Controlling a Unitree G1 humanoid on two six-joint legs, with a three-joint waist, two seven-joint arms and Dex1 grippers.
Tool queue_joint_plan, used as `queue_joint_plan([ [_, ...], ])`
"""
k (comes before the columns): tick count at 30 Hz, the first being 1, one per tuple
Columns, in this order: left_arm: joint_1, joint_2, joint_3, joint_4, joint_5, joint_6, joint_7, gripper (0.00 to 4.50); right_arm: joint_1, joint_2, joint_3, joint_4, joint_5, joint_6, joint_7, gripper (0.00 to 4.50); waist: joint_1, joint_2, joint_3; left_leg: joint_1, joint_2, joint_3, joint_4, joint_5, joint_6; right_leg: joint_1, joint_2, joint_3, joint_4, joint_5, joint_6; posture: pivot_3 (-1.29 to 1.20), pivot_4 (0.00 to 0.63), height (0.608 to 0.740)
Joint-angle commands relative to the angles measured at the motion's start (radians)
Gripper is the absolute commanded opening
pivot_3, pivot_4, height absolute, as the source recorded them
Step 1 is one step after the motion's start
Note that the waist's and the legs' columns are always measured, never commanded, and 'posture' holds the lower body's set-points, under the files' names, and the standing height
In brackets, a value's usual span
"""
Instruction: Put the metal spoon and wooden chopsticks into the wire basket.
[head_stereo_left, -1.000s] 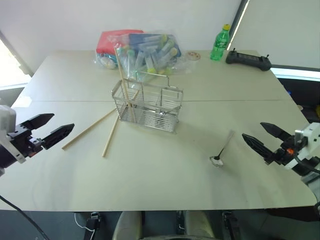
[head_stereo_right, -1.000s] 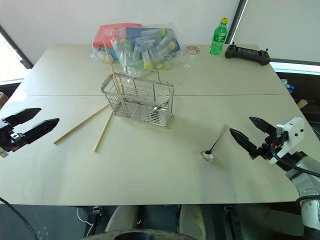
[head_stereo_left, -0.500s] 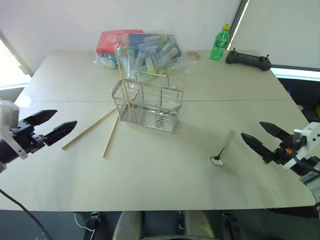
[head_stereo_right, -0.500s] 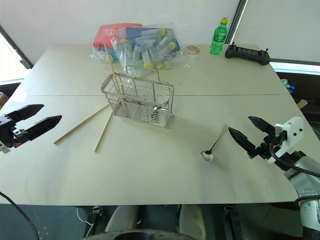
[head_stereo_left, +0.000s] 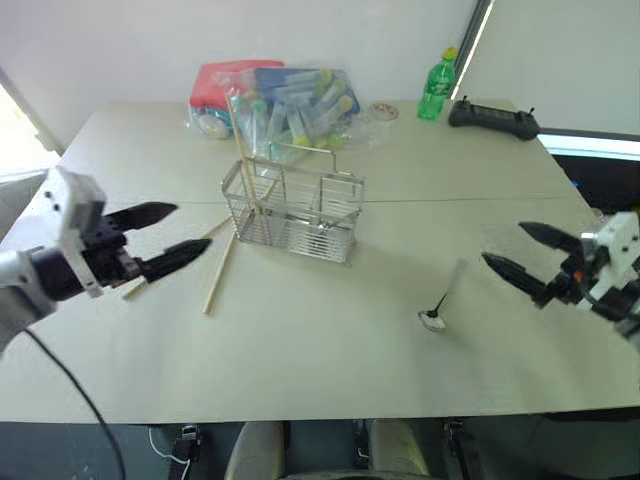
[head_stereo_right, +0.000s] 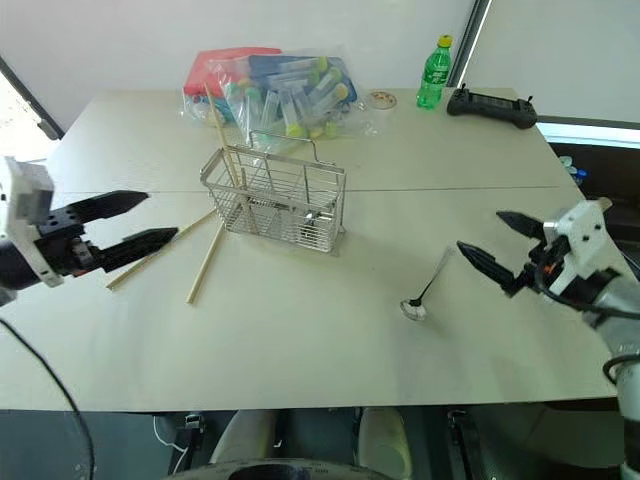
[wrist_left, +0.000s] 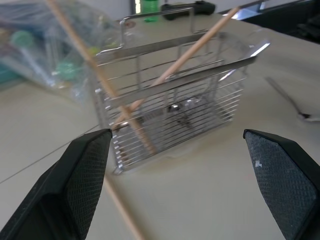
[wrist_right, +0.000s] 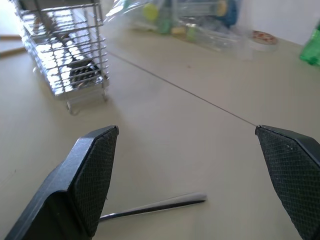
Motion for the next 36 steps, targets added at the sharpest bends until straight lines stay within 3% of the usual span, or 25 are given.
queue_joint_plan([
  [1,-0.061,0.010,-0.094,-0.058,-0.044,0.030,0.008,4.44,-0.106,-0.091,0.081,0.063,-0.062,-0.051,0.116,4.50,0.001,0.000,0.000,0.000,0.000,-0.001,0.000,0.000,0.000,0.000,0.001,0.000,0.001,0.000,0.000,0.00,0.150,0.691],
  [7,-0.197,-0.039,-0.211,-0.042,-0.103,0.064,0.042,4.44,-0.324,-0.178,0.333,0.174,-0.240,-0.262,0.350,4.50,0.001,0.000,0.000,-0.001,0.000,-0.002,-0.001,0.000,0.000,0.000,0.002,0.000,0.002,0.001,0.000,0.00,0.150,0.691],
  [15,-0.238,-0.032,-0.225,-0.052,-0.147,0.082,0.044,4.44,-0.572,-0.127,0.636,0.401,-0.439,-0.670,0.684,4.50,-0.003,-0.001,0.001,-0.001,0.000,-0.002,0.000,0.000,0.000,0.000,0.001,0.000,0.001,0.002,0.004,0.00,0.150,0.691],
  [21,-0.233,0.022,-0.236,-0.090,-0.165,0.089,0.001,4.44,-0.730,-0.103,0.896,0.557,-0.451,-0.859,0.703,4.50,-0.009,-0.001,0.001,0.000,0.000,-0.002,0.000,0.001,-0.001,0.001,0.001,0.000,0.002,0.002,0.002,0.00,0.150,0.691],
  [26,-0.225,0.047,-0.251,-0.116,-0.160,0.082,-0.038,4.44,-0.811,-0.057,1.029,0.714,-0.475,-0.985,0.703,4.50,-0.006,-0.001,0.001,0.000,-0.001,-0.002,0.000,0.001,-0.001,0.001,0.001,0.000,0.002,0.004,0.005,0.00,0.150,0.691],
  [36,-0.230,0.045,-0.255,-0.140,-0.169,0.078,-0.025,4.44,-0.927,0.085,1.062,1.098,-0.630,-1.286,0.703,4.50,-0.021,-0.003,0.001,0.003,-0.001,-0.003,0.000,0.002,-0.004,0.004,0.002,0.000,0.003,0.004,0.005,0.00,0.150,0.691],
])
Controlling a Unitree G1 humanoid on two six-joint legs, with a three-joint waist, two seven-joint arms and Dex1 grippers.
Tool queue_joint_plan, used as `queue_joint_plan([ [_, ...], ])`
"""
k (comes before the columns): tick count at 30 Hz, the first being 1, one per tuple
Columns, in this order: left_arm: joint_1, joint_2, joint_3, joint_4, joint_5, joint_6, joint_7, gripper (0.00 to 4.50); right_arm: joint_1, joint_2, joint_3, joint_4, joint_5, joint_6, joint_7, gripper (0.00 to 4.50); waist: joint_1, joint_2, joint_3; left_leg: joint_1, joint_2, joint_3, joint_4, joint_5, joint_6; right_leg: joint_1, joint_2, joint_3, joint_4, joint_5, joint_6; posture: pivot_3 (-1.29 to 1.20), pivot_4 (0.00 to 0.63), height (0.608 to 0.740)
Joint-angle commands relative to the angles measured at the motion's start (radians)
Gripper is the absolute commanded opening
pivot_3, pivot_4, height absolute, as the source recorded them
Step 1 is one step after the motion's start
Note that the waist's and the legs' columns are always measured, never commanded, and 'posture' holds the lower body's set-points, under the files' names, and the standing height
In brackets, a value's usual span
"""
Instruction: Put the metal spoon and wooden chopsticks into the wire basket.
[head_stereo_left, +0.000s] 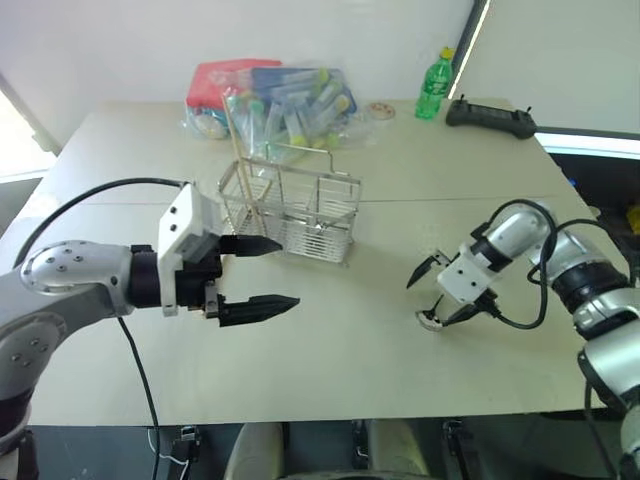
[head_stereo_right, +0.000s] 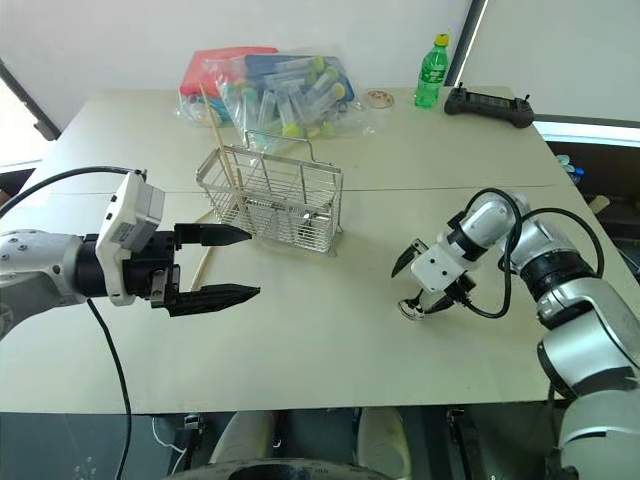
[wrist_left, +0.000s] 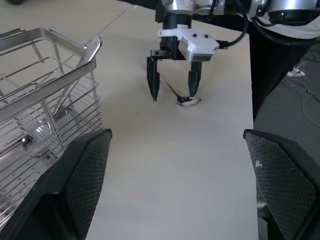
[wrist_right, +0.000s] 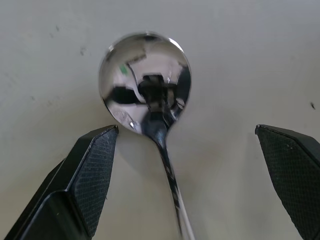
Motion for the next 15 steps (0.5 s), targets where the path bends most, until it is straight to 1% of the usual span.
queue_joint_plan([
  [1,-0.016,0.008,0.023,-0.020,-0.018,-0.018,0.004,4.44,-0.037,0.019,-0.022,0.116,-0.070,-0.099,0.001,4.50,-0.005,-0.001,0.000,0.002,0.000,0.000,0.000,0.000,0.000,0.002,0.000,0.000,0.000,0.000,-0.001,0.00,0.150,0.691],
  [2,-0.017,0.008,0.023,-0.020,-0.020,-0.018,0.005,4.44,-0.044,0.028,-0.024,0.138,-0.078,-0.115,0.001,4.50,-0.006,-0.002,0.000,0.003,0.000,0.000,0.000,0.000,0.000,0.004,0.000,0.000,0.000,-0.001,-0.002,0.00,0.150,0.691],
  [9,-0.038,0.002,0.012,-0.010,-0.025,-0.018,0.012,4.44,-0.073,0.066,-0.009,0.201,-0.094,-0.176,0.001,4.50,-0.006,-0.004,0.000,0.012,0.000,0.000,0.000,0.000,-0.001,0.010,0.000,0.001,0.001,-0.003,-0.001,0.00,0.150,0.691],
  [12,-0.048,0.002,0.009,-0.008,-0.031,-0.015,0.015,4.50,-0.057,0.052,0.037,0.176,-0.066,-0.176,0.001,3.65,-0.007,-0.005,-0.001,0.012,0.000,0.000,0.000,0.000,-0.001,0.010,0.000,0.002,0.002,-0.003,-0.002,0.00,0.150,0.691],
  [15,-0.062,0.004,0.006,-0.001,-0.034,-0.013,0.014,4.50,-0.046,0.032,0.075,0.151,-0.038,-0.176,0.001,2.13,-0.010,-0.006,-0.001,0.012,0.000,0.000,0.000,0.000,-0.001,0.010,0.000,0.002,0.003,-0.002,-0.002,0.00,0.150,0.691],
])
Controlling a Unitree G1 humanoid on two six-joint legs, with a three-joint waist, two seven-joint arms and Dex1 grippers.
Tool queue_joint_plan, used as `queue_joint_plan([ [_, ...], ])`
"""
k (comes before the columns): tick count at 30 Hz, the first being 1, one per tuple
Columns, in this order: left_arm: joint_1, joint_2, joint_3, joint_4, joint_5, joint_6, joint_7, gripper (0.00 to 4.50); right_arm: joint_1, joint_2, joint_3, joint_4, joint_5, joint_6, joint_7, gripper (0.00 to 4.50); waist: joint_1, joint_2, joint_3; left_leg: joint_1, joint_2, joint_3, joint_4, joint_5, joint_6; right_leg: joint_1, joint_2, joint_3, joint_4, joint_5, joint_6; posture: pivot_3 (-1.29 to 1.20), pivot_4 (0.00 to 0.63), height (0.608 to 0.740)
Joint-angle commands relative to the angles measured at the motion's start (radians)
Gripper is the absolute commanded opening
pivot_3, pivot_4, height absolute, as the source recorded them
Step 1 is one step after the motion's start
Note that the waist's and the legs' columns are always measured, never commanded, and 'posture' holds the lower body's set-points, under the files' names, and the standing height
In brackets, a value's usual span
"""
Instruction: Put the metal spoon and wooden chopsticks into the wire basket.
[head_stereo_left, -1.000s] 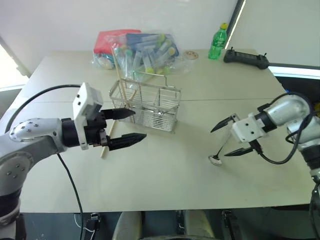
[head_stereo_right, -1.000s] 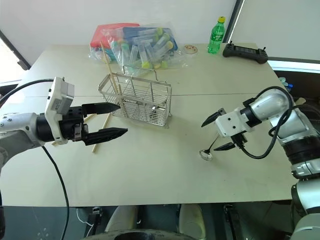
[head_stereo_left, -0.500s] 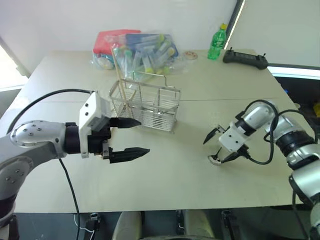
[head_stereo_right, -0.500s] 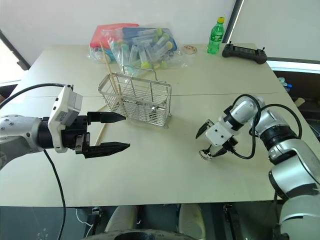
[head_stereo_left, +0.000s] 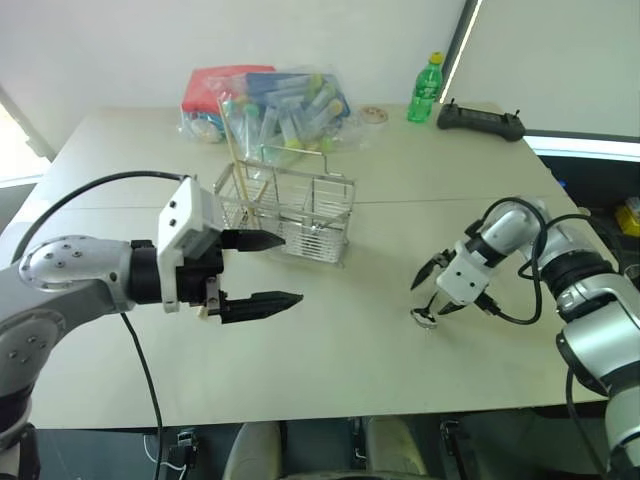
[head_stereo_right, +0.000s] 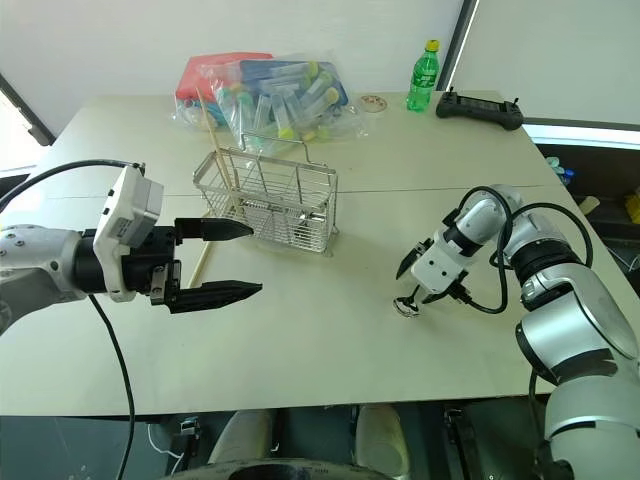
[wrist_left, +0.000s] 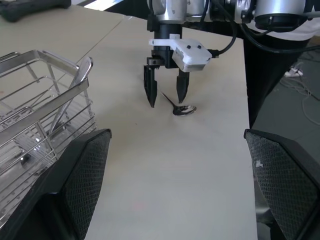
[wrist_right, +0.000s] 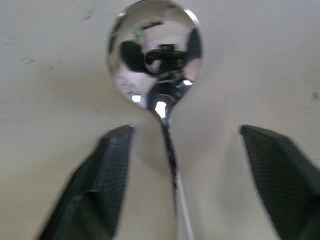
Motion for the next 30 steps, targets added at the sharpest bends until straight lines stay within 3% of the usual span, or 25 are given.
queue_joint_plan([
  [1,-0.031,0.005,0.010,-0.001,-0.017,-0.012,0.005,4.50,0.021,-0.018,0.049,-0.028,0.025,-0.001,0.001,1.68,-0.001,0.000,0.000,0.000,0.000,0.000,0.000,0.000,0.000,0.000,0.000,0.000,0.000,0.000,0.000,0.00,0.150,0.691],
  [12,-0.045,-0.003,0.004,-0.001,-0.021,-0.012,0.022,4.50,0.060,-0.088,0.175,-0.144,0.114,0.039,0.001,1.68,0.006,-0.001,0.000,0.000,0.000,-0.001,-0.001,0.000,0.000,-0.003,0.000,0.001,0.006,-0.001,0.001,0.00,0.150,0.691],
  [17,-0.053,-0.005,0.004,0.004,-0.022,-0.016,0.027,4.50,0.055,-0.114,0.231,-0.182,0.159,0.068,0.001,0.02,0.006,-0.001,0.000,0.000,0.000,0.000,-0.001,0.000,0.000,-0.004,0.000,0.001,0.006,-0.001,0.000,0.00,0.150,0.691],
  [27,-0.071,-0.016,-0.006,0.015,-0.009,-0.025,0.033,4.50,0.056,-0.138,0.188,-0.221,0.183,0.087,0.001,0.02,0.006,-0.001,0.000,-0.002,0.000,0.000,-0.001,0.000,0.000,-0.005,0.000,0.001,0.006,-0.001,0.000,0.00,0.150,0.691],
  [30,-0.076,-0.013,-0.006,0.025,-0.001,-0.028,0.022,4.50,0.063,-0.169,0.139,-0.325,0.254,0.134,0.001,0.02,0.007,0.000,0.001,-0.002,0.000,0.000,-0.001,0.000,0.000,-0.006,0.000,0.001,0.006,-0.001,0.000,0.00,0.150,0.691],
])
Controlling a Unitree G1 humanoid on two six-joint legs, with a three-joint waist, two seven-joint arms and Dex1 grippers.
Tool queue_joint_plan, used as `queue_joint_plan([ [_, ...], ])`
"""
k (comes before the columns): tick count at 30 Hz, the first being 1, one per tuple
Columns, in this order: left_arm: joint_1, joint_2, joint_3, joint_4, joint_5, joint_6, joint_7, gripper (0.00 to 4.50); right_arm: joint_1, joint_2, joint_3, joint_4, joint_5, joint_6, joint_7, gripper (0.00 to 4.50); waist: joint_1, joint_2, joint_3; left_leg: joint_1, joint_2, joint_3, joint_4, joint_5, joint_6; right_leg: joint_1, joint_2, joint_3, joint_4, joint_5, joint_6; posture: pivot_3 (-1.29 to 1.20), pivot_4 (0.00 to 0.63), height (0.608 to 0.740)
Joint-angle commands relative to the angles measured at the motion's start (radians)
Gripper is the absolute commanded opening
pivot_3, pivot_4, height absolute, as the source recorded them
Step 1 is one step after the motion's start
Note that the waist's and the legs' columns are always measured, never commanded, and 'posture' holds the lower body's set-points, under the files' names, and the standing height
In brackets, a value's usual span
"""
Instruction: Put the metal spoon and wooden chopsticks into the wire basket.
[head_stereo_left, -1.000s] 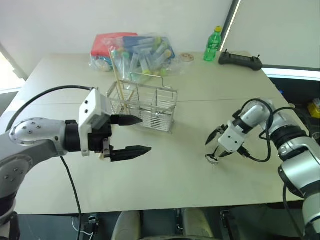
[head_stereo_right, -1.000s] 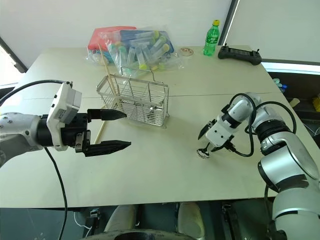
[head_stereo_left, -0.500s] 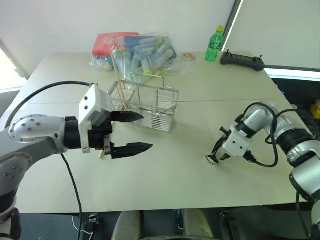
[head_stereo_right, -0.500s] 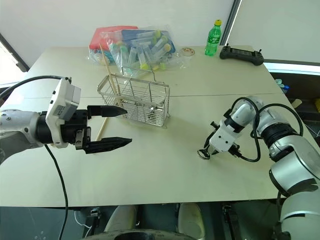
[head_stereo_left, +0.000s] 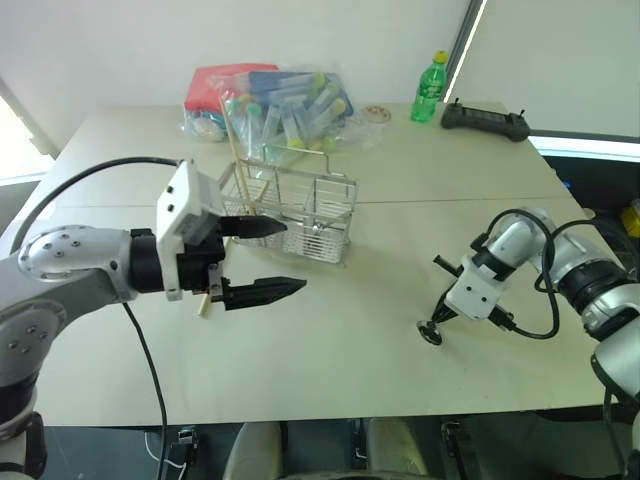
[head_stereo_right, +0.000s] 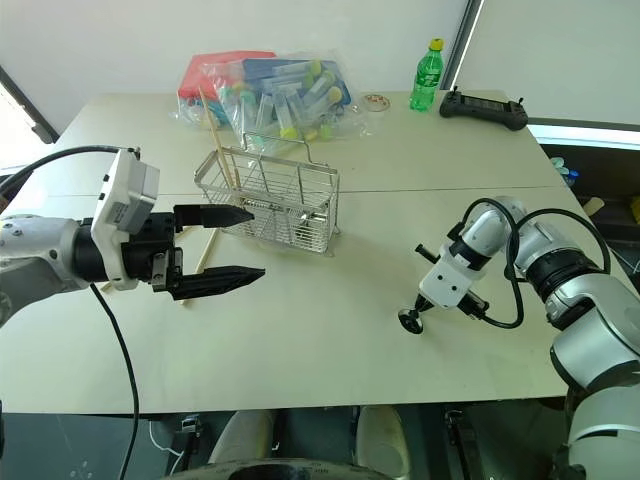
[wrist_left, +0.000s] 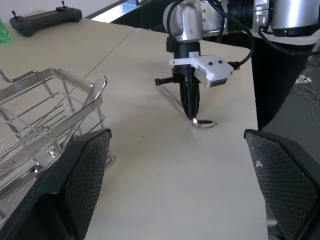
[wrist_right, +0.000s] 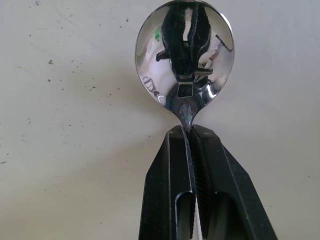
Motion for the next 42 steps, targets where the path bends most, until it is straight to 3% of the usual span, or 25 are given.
queue_joint_plan([
  [1,-0.022,0.005,0.003,0.008,0.013,-0.026,-0.019,4.50,0.021,-0.049,-0.067,-0.149,0.100,0.067,0.007,0.02,0.000,0.001,0.001,0.000,0.000,0.000,0.000,0.000,0.000,0.000,0.000,0.000,0.000,0.000,0.000,0.00,0.150,0.691],
  [6,-0.031,0.013,0.005,0.052,0.063,-0.046,-0.045,4.50,0.089,-0.084,-0.246,-0.410,0.237,0.309,-0.009,0.02,-0.001,0.004,0.003,0.000,0.000,0.001,-0.001,0.000,0.000,-0.001,0.000,0.000,0.000,0.000,0.000,0.00,0.150,0.691],
  [13,-0.039,0.035,0.037,0.121,0.121,-0.072,-0.088,4.50,0.288,-0.177,-0.551,-0.796,0.426,0.755,-0.189,0.02,0.021,0.004,0.003,-0.002,0.000,0.001,-0.001,0.000,0.000,-0.003,-0.001,0.000,-0.001,0.000,0.000,0.00,0.150,0.691],
  [18,-0.036,0.058,0.065,0.171,0.153,-0.093,-0.121,4.50,0.253,-0.129,-0.778,-0.949,0.772,1.237,-0.481,0.02,0.021,0.004,0.004,-0.006,0.000,0.002,0.001,0.000,0.000,-0.006,-0.001,0.000,-0.001,0.000,-0.001,0.00,0.150,0.691],
  [24,-0.048,0.051,0.068,0.185,0.169,-0.110,-0.127,4.50,0.100,0.107,-0.953,-0.989,1.080,1.531,-1.000,0.02,0.021,0.004,0.003,-0.009,0.000,0.001,0.000,0.000,0.000,-0.010,-0.001,0.000,-0.001,0.001,-0.002,0.00,0.150,0.691],
  [31,-0.058,0.031,0.059,0.204,0.195,-0.130,-0.119,4.50,0.024,0.403,-0.955,-0.983,1.062,1.552,-1.252,0.02,0.021,0.002,0.002,-0.016,0.000,0.001,0.000,0.000,0.001,-0.016,-0.001,0.000,0.000,0.003,0.002,0.00,0.150,0.691],
  [42,-0.051,0.038,0.099,0.183,0.185,-0.115,-0.115,4.50,0.116,0.568,-0.869,-0.839,0.680,1.386,-1.128,0.02,0.014,0.002,0.002,-0.016,0.000,0.001,0.000,0.000,0.002,-0.018,0.000,0.000,0.003,0.003,0.003,0.00,0.150,0.691],
])
